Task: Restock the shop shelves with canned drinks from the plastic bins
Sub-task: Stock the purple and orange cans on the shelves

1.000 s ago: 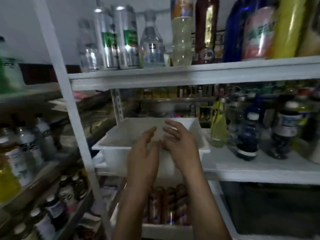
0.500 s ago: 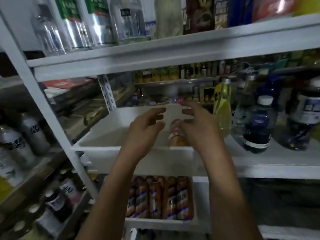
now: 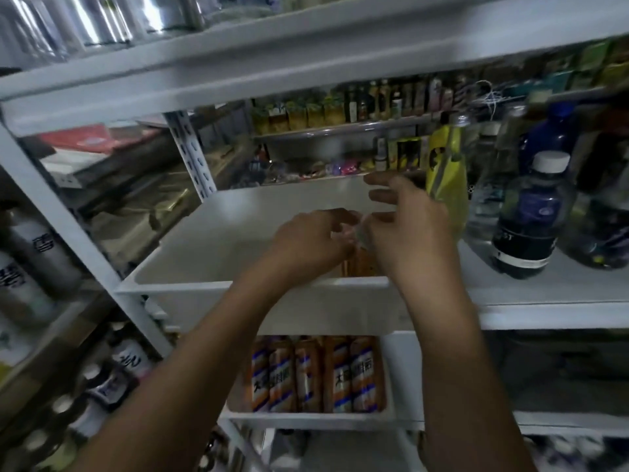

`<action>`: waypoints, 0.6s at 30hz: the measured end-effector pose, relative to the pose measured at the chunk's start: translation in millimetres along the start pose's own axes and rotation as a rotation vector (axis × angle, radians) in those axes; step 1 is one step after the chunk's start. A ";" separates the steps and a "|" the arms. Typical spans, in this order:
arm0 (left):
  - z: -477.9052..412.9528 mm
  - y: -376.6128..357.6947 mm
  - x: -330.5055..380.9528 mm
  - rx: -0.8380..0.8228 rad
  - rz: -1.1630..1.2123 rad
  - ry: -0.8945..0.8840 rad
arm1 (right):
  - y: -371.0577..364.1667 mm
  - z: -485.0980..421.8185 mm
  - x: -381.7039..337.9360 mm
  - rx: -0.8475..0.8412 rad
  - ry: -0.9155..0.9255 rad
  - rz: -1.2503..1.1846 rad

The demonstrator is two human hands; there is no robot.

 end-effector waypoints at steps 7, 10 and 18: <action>-7.4 -7.4 8.3 -0.215 -0.163 -0.003 | 1.7 7.6 -3.6 0.055 0.003 -0.010; -20.0 -18.4 1.1 -0.253 -0.242 -0.022 | 0.8 9.1 -6.0 0.071 0.009 0.009; -27.1 -28.2 -3.2 -0.325 -0.219 -0.065 | 0.0 12.8 -6.3 0.068 0.015 0.019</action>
Point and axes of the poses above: each hand's wrist, its own z-axis away from the middle knuckle, its own y-axis out of the back of the hand, x = y × z, the point moved 1 cm from there along -z, towards the middle knuckle, and after that the axes turned 12 degrees about x, right-handed, at the moved point
